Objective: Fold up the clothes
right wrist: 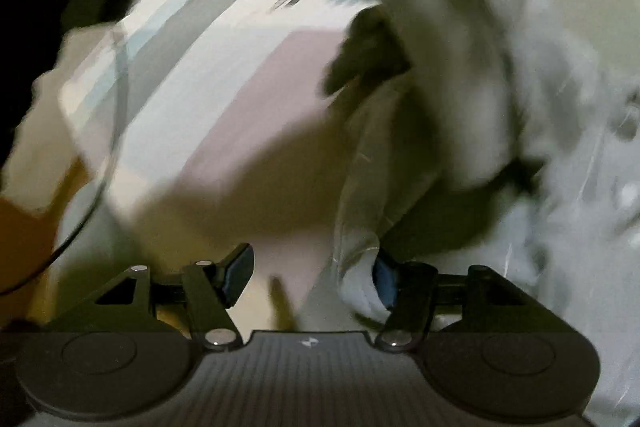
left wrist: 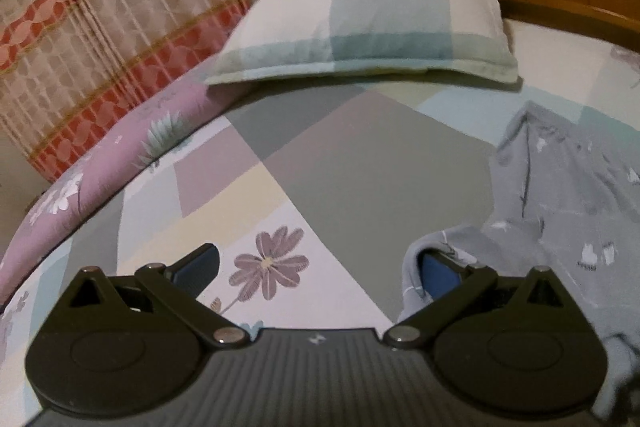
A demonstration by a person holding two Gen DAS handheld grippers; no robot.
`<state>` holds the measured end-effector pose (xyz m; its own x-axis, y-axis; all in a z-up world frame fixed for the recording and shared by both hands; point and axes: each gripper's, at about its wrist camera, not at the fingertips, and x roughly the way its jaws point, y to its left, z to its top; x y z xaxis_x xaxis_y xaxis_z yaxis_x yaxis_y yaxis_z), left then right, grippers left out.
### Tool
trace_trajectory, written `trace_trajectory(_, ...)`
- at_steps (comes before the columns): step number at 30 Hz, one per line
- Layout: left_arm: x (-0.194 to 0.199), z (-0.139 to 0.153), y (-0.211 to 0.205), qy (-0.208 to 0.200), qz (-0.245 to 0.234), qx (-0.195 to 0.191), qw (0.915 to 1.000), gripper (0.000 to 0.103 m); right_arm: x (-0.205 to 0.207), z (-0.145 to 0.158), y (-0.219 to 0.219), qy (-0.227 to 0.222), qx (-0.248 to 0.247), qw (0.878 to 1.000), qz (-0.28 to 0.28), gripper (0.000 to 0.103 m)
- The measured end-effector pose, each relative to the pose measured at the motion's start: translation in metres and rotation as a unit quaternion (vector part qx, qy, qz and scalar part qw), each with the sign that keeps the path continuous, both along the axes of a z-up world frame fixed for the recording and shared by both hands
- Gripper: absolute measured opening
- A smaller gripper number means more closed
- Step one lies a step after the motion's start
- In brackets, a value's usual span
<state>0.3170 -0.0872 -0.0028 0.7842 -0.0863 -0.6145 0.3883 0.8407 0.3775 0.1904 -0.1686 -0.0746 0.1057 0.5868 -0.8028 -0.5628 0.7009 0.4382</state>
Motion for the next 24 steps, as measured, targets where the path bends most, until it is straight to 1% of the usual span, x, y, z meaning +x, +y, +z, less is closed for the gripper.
trace_trajectory(2, -0.002, -0.001, -0.003, 0.011, -0.006, -0.004, 0.9999, 0.102, -0.012, 0.004, -0.002, 0.033, 0.02, 0.999, 0.023, 0.067)
trace_trajectory(4, -0.006, -0.003, -0.005, 0.021, -0.016, -0.005, 0.9996, 0.102, -0.021, 0.007, -0.002, 0.022, -0.005, 0.999, 0.03, 0.067)
trace_trajectory(6, -0.019, -0.007, -0.006, 0.032, -0.033, 0.001, 0.999, 0.102, -0.024, 0.012, -0.005, 0.003, -0.029, 0.999, 0.02, 0.067)
trace_trajectory(9, -0.04, -0.011, 0.0, 0.048, -0.054, 0.005, 0.9974, 0.102, -0.022, 0.024, -0.018, -0.008, -0.026, 1.0, -0.016, 0.067)
trace_trajectory(13, -0.072, -0.011, 0.023, 0.072, -0.062, 0.001, 0.9955, 0.102, -0.025, 0.049, -0.027, -0.062, -0.049, 0.996, -0.039, 0.067)
trace_trajectory(16, -0.096, -0.014, 0.045, 0.089, -0.058, -0.011, 0.9943, 0.102, -0.021, 0.064, -0.029, -0.107, -0.082, 0.989, -0.063, 0.068)
trace_trajectory(18, -0.108, -0.018, 0.061, 0.098, -0.042, -0.016, 0.9942, 0.102, -0.016, 0.067, -0.02, -0.144, -0.114, 0.98, -0.073, 0.068)
trace_trajectory(20, -0.116, -0.022, 0.072, 0.099, -0.031, -0.012, 0.9945, 0.102, -0.011, 0.067, -0.008, -0.175, -0.143, 0.971, -0.08, 0.068)
trace_trajectory(22, -0.123, -0.026, 0.081, 0.101, -0.019, -0.009, 0.9947, 0.102, 0.006, 0.062, 0.0, -0.187, -0.157, 0.966, -0.087, 0.068)
trace_trajectory(24, -0.126, -0.025, 0.089, 0.101, -0.015, -0.015, 0.9947, 0.102, 0.02, 0.053, 0.012, -0.189, -0.168, 0.963, -0.093, 0.068)
